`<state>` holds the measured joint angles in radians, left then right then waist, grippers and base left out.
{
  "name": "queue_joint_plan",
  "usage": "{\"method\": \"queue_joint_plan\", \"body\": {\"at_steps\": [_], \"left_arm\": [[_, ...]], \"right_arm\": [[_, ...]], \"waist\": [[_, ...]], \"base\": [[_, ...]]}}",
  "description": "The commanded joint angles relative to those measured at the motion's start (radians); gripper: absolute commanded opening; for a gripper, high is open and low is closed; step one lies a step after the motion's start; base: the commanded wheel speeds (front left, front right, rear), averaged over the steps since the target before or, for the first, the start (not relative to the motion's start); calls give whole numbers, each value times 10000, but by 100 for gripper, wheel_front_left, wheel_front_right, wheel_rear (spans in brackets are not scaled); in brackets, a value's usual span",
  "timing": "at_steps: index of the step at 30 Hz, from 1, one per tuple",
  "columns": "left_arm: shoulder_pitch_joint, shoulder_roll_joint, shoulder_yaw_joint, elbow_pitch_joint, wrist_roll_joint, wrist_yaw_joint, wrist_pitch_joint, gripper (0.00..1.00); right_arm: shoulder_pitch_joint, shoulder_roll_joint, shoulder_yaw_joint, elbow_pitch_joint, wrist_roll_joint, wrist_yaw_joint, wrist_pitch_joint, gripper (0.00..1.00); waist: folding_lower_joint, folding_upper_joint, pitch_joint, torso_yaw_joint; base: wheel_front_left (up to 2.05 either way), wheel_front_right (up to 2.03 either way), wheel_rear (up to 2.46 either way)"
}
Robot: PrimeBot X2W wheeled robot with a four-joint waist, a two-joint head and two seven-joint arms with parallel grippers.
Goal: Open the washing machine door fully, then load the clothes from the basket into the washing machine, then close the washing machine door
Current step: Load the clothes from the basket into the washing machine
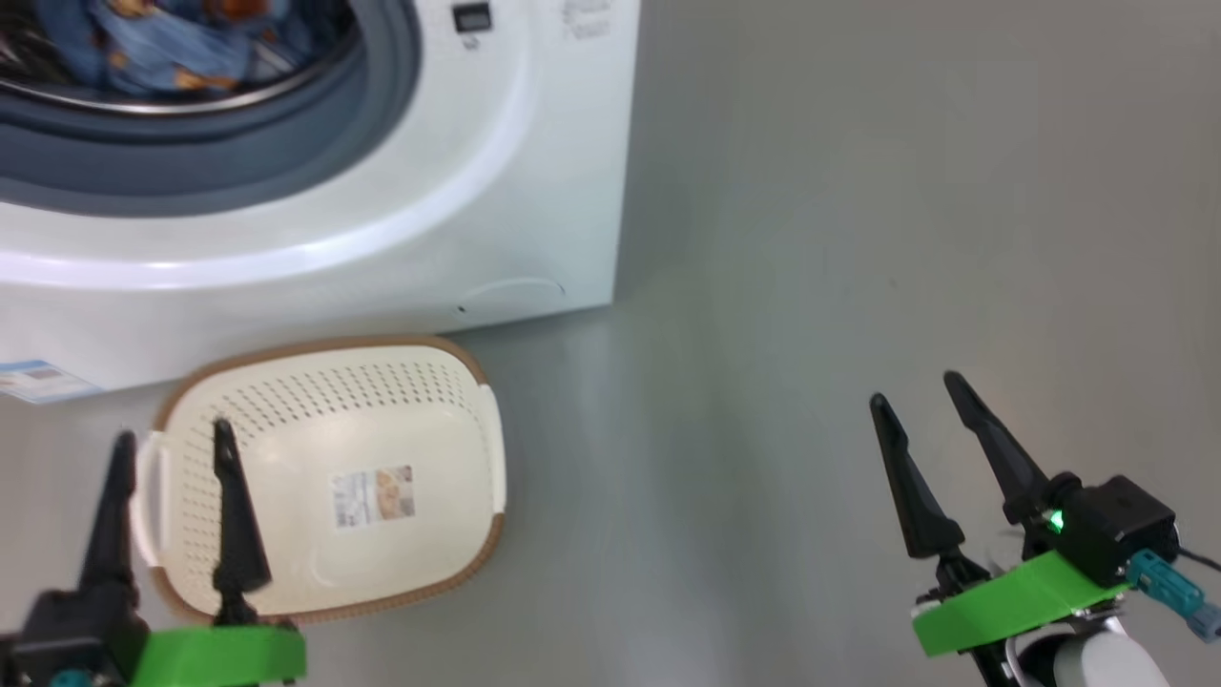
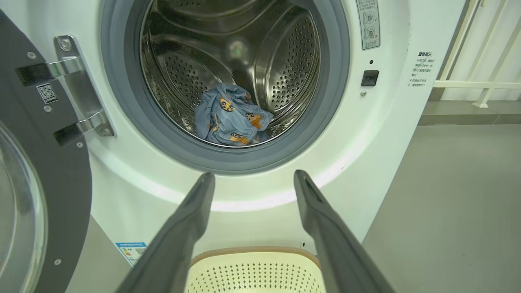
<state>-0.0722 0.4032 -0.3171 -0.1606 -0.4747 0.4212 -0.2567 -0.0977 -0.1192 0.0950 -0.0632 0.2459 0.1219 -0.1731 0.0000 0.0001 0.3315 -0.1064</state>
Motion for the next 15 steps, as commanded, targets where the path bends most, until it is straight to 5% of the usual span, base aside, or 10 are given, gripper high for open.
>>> {"method": "queue_joint_plan", "body": {"at_steps": [1, 15], "left_arm": [[99, 165, 288, -157, 101, 106, -50, 100], [1193, -308, -214, 419, -66, -411, -51, 100]], "right_arm": [[258, -52, 119, -331, -125, 88, 76, 100], [1510, 64, -247, -696, -407, 88, 695, 100]], "waist": [[0, -1, -674, 463], [0, -1, -2445, 1135]], "base": [[0, 0, 0], [0, 0, 0]]}}
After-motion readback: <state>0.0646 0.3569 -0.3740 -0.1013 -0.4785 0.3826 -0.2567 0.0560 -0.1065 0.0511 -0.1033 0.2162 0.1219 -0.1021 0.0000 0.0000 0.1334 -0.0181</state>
